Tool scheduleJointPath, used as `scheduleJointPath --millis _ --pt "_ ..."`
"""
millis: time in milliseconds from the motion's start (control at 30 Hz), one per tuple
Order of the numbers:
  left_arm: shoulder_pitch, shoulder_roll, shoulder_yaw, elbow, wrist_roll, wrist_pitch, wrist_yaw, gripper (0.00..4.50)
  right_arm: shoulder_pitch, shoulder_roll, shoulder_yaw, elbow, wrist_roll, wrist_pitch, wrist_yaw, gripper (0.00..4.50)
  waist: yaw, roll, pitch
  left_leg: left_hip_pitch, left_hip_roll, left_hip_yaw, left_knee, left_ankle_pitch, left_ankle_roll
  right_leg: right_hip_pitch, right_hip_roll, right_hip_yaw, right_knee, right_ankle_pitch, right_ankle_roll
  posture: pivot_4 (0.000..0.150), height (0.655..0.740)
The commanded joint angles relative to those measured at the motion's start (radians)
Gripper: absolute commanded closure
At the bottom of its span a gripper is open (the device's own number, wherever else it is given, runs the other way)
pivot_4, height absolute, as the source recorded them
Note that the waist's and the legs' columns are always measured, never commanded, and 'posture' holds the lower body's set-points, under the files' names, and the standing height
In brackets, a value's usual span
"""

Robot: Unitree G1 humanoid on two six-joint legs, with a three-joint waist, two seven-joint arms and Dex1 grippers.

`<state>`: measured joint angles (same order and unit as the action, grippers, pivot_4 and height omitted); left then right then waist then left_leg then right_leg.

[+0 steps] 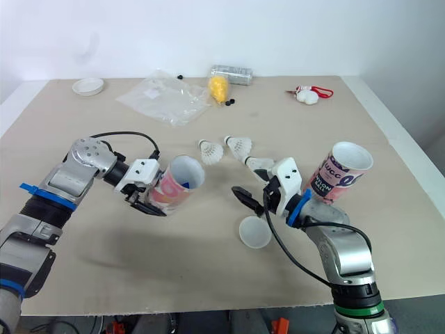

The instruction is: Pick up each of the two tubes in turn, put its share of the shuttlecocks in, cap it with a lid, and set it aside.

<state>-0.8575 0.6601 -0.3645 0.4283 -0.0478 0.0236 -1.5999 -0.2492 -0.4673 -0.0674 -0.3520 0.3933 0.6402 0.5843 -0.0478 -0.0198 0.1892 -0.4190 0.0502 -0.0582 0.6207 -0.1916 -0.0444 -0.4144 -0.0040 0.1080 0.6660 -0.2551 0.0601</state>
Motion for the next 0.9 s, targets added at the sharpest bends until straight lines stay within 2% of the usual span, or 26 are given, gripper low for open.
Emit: scheduleJointPath --millis 33,433,900 --pt "-0.008 -0.013 0.007 -0.017 -0.006 0.014 -0.004 1.43 -0.004 0.023 -0.041 -0.066 0.036 0.053 -0.066 0.00 0.000 0.000 0.000 0.000 0.000 0.000 0.000 0.000 0.000 0.000 0.000 0.000 0.000 0.000 0.000 0.150 0.7400" --pt "0.021 -0.008 0.017 -0.087 -0.018 0.054 -0.004 1.43 -0.109 0.048 0.007 0.115 -0.033 0.029 -0.115 0.00 0.000 0.000 0.000 -0.002 0.000 0.000 0.001 0.000 0.000 -0.001 0.000 0.000 0.000 0.000 0.000 0.150 0.7400" --pt "0.047 0.005 0.032 -0.123 -0.030 0.091 0.002 1.43 -0.138 0.027 0.028 0.054 -0.005 0.122 -0.108 0.00 0.000 0.000 0.000 -0.003 0.000 0.000 0.002 0.000 0.000 -0.002 0.000 0.000 0.001 0.001 0.000 0.150 0.7400"
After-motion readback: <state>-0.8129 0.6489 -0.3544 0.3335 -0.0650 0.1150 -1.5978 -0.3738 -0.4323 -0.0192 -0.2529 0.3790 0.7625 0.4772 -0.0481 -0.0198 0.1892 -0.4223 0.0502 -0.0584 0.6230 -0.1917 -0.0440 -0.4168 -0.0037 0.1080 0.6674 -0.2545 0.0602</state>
